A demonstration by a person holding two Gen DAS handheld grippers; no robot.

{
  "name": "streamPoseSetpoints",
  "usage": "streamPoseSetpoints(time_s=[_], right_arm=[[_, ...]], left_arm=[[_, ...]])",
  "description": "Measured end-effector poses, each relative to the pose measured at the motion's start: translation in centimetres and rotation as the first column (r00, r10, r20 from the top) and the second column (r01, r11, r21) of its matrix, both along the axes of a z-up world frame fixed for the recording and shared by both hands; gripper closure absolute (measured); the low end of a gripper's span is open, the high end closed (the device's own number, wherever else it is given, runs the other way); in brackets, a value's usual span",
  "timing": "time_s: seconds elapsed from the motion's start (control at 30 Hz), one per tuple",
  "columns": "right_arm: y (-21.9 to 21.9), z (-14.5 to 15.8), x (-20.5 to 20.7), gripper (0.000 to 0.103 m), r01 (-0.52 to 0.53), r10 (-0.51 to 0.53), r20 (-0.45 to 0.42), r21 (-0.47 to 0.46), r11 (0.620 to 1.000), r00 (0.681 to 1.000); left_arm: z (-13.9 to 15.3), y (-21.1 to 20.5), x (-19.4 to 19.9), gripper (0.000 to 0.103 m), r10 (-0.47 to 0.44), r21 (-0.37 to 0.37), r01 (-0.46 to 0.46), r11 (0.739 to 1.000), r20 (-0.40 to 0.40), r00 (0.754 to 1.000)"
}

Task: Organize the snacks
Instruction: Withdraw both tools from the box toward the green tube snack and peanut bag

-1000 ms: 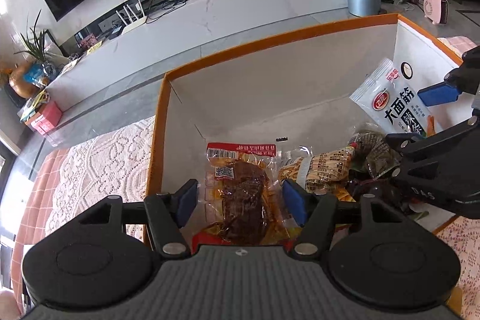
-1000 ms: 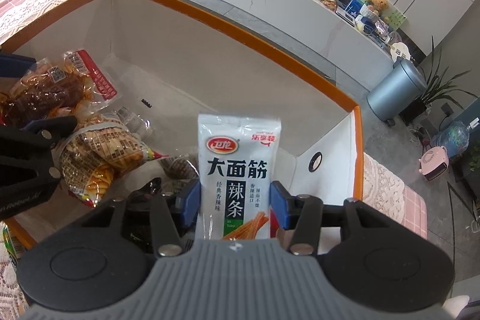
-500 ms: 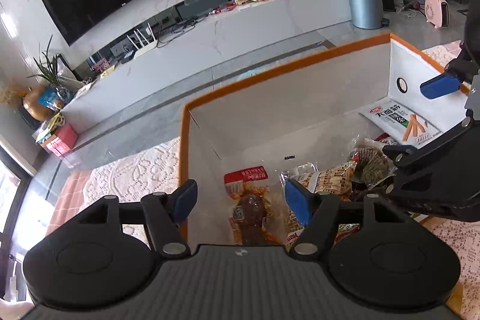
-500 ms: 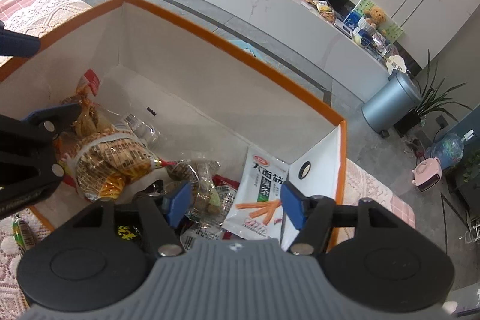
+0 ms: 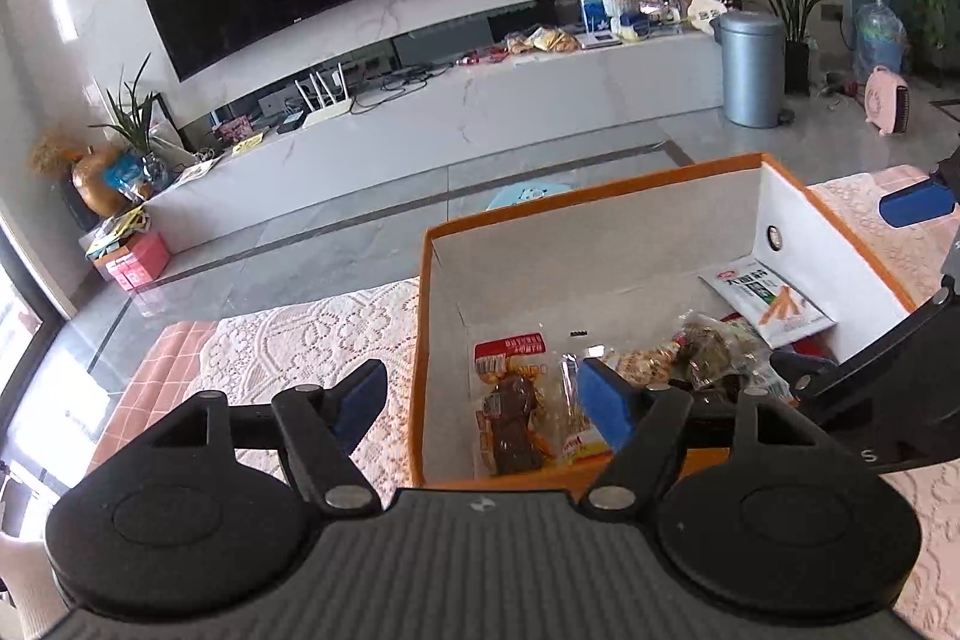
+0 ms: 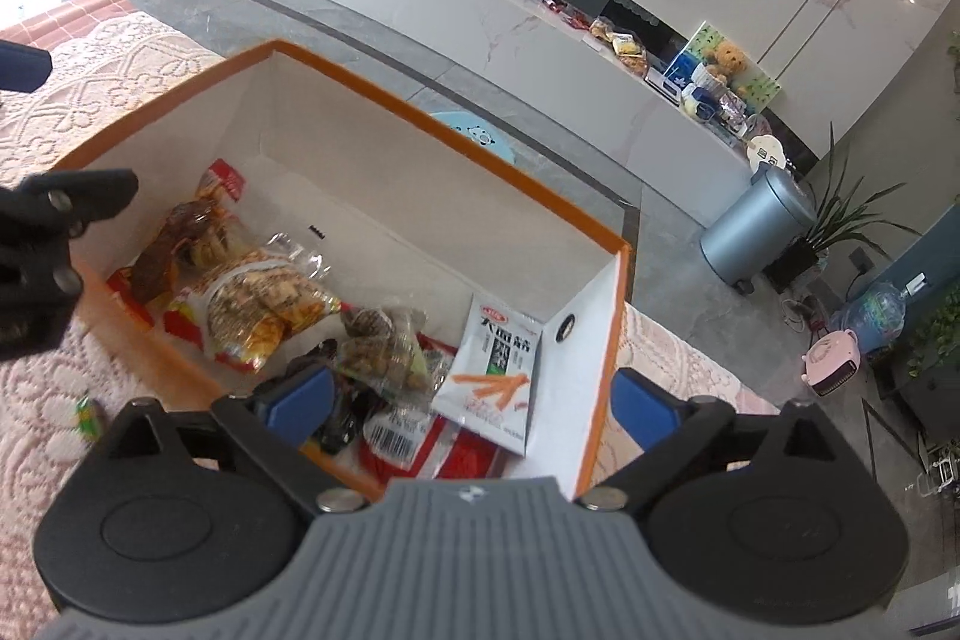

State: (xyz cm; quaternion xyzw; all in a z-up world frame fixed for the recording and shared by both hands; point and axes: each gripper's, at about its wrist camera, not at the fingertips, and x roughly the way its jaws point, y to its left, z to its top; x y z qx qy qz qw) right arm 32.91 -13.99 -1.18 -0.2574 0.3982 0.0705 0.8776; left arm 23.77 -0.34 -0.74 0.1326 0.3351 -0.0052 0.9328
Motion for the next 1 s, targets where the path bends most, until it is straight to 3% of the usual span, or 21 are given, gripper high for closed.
streamPoseSetpoints(time_s=[0.17,0.57,0.8,1.0], right_arm=[[-0.6,1.0,-3.6,0.006,-0.009,0.008,0.017,0.026,1.0,1.0],[-3.3,2.6,-11.9,0.006,-0.018,0.023,-0.027,0.165,0.986,0.999],[-5.3,1.4,-16.2,0.006,0.04,-0.018,-0.078,0.287,0.957,0.997],[-6.5,-0.9,-19.6,0.006,0.119,-0.093,-0.087,0.363,0.924,0.992]], left_arm=[[0.0,0.3,-2.7,0.018,-0.029,0.006,0.029,1.0,-0.012,1.0],[-1.2,0.9,-8.5,0.018,-0.124,-0.112,0.109,0.988,-0.143,0.982],[-1.9,1.9,-11.6,0.018,-0.132,-0.172,0.098,0.98,-0.204,0.97],[-3.0,2.6,-14.1,0.018,-0.083,-0.144,0.058,0.988,-0.175,0.981]])
